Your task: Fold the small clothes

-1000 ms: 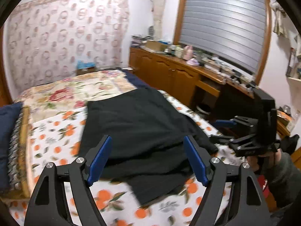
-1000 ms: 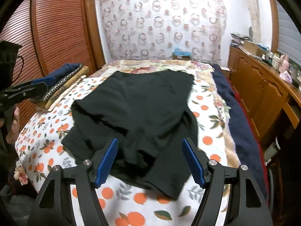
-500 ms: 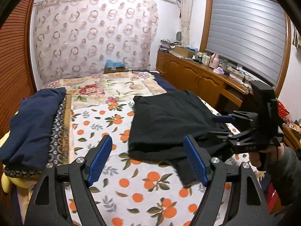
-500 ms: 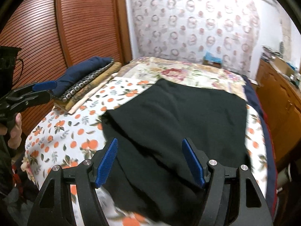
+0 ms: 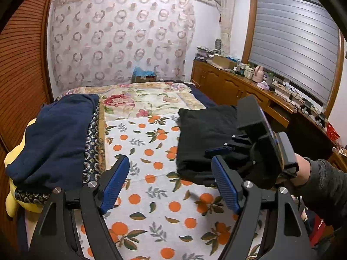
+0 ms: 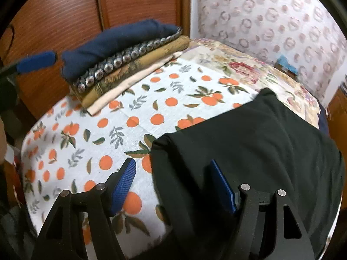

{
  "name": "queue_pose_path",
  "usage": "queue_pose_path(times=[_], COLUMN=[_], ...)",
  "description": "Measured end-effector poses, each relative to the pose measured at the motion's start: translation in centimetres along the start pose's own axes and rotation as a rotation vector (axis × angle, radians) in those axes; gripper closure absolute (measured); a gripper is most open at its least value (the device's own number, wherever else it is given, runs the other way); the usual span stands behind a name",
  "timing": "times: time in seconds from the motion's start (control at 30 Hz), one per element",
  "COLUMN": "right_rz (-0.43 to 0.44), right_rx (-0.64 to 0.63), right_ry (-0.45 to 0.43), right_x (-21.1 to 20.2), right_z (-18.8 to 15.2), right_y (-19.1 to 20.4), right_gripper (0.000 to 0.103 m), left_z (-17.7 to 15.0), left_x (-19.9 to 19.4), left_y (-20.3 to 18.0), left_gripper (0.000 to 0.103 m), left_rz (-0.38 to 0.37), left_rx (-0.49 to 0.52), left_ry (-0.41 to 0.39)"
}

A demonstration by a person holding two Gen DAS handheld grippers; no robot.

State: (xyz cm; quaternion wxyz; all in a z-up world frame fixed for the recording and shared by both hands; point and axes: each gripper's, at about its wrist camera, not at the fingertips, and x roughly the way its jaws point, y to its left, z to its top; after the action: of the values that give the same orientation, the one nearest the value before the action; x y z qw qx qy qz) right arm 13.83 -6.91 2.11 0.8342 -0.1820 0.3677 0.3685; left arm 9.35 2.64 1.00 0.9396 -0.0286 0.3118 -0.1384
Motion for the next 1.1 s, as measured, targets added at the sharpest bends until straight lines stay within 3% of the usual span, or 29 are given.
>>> queue_pose_path(times=[0.07,0.23,0.3,0.37,0.5,0.63,0.77,0.93,1.1], right_rz=[-0.015,-0.051,-0.068,-0.113,-0.134,-0.192,-0.285,-0.396,-0.410], right_rx=[-0.020,-0.046,-0.051,-0.057,-0.009,0.061,0.125,0.194,0.266], right_ry=[0.028,0.047,0.042,0.035,-0.059,-0.151,-0.180,-0.157,-0.074], right_x=[1.4,2.6,2.4,2.2,-1.1,-5.8,-8.2,-8.4,-5.4], right_z=[0.4,0.3,0.2,0.1,0.4,0.7,0.6,0.2,-0.2], right_y=[0.0,-0.5,-0.9,-1.4,-2.6,-7.6,-13.2,-19.6,-23.3], right_gripper=[0.030,0.046,0.075,0.093,0.093,0.093,0.093,0.094,0.094], left_z=[-0.1,-0.2,-0.2,-0.2,-0.2,0.0,0.3,0.1,0.0], left_x=[0.5,1.6,1.9,2.5,3.1,4.0,5.1,6.2,7.1], left_y=[0.6,1.6,1.8,1.9,1.5,1.0,0.4,-0.4,-0.9], left_gripper=[0.024,0.024,0.024,0.024,0.024,0.024,0.024,0.024,0.024], left_rz=[0.002,0.016,0.013,0.000,-0.013,-0.034,-0.045,-0.048,-0.042], left_rx=[-0.012,-0.033,-0.041,-0.052,-0.039,-0.037,-0.034,-0.022,-0.022], left_ry=[0.006,0.004,0.005,0.016,0.025,0.039,0.053,0.081,0.106])
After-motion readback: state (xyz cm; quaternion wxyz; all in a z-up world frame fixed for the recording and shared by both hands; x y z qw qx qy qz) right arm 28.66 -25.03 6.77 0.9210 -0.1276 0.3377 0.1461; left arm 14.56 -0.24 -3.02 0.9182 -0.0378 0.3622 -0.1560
